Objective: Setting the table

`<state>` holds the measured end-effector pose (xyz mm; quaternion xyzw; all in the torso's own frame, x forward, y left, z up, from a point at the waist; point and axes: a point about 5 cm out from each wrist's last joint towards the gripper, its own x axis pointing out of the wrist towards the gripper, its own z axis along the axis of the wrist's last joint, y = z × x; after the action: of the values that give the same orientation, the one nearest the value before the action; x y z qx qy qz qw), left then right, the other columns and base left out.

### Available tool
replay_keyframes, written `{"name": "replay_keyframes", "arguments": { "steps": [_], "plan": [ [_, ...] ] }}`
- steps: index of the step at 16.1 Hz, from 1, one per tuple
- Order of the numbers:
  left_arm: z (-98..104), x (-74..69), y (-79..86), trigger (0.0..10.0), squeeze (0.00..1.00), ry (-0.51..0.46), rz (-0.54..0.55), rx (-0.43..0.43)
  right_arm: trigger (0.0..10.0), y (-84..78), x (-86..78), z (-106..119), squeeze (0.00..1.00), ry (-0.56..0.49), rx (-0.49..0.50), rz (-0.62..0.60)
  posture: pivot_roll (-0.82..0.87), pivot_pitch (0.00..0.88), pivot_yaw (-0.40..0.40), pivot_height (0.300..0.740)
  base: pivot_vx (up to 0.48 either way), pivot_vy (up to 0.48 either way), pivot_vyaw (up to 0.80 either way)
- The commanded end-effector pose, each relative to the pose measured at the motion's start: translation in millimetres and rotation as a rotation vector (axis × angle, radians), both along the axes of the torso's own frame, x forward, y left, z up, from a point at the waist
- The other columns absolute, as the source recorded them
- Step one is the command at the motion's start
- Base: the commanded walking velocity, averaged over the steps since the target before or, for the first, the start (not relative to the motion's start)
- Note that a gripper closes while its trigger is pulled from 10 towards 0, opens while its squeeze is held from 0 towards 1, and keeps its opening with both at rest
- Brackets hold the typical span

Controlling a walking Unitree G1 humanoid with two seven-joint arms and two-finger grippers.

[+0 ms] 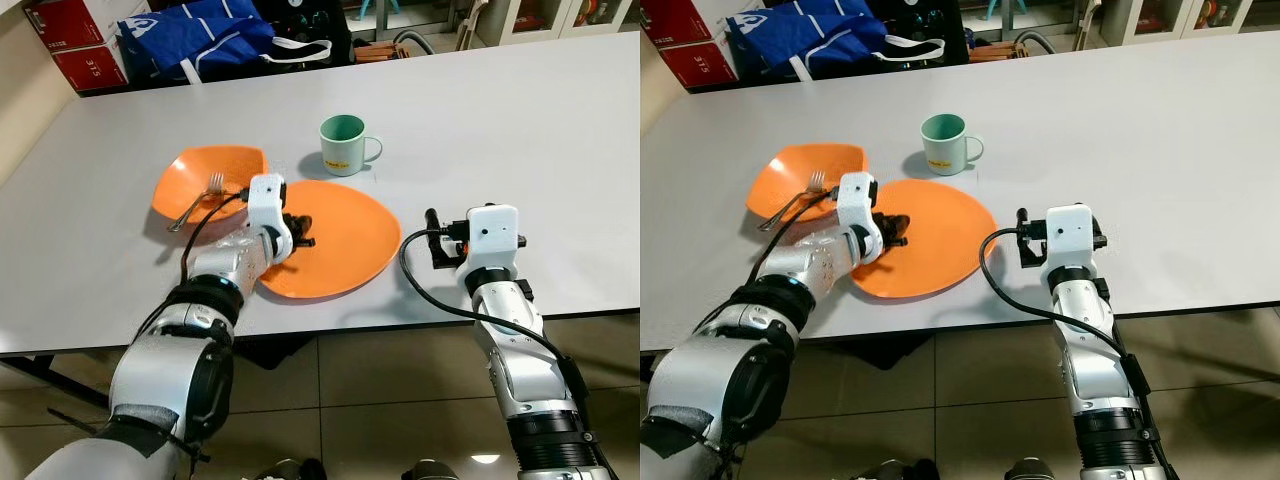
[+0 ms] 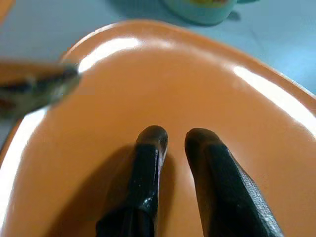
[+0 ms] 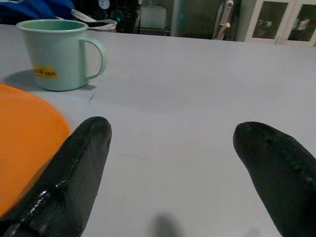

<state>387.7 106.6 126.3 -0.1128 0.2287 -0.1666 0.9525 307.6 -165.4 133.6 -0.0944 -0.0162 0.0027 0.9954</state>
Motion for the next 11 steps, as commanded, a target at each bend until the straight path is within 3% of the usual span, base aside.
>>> {"name": "replay_keyframes", "arguments": {
  "steps": [1, 3, 7, 11],
  "plan": [
    [2, 1.6, 4.3, 10.0, 0.0, -0.009, 0.002, 0.024, 10.0, 6.2, -3.2, 1, 0.0, 0.027, 0.078, 0.044, -0.28, 0.071, 0.168, 0.74, 0.0, 0.0, 0.0],
    [1, 1.4, 5.6, 10.0, 0.0, -0.009, 0.005, 0.032, 10.0, 10.9, -6.2, 7, 0.0, 0.027, 0.128, 0.104, -0.28, 0.071, 0.168, 0.74, 0.0, 0.0, 0.0],
    [-3, 0.3, 4.7, 10.0, 0.0, -0.004, 0.001, 0.039, 10.0, -0.2, -14.7, 14, 0.0, 0.049, 0.131, 0.128, -0.29, 0.063, 0.167, 0.74, 0.0, 0.0, 0.0],
    [7, 3.5, -3.1, 10.0, 0.0, -0.034, -0.023, 0.015, 10.0, -5.0, -21.9, 14, 0.0, 0.077, 0.136, 0.135, -0.3, 0.06, 0.168, 0.74, 0.0, 0.0, 0.0]
  ]
}}
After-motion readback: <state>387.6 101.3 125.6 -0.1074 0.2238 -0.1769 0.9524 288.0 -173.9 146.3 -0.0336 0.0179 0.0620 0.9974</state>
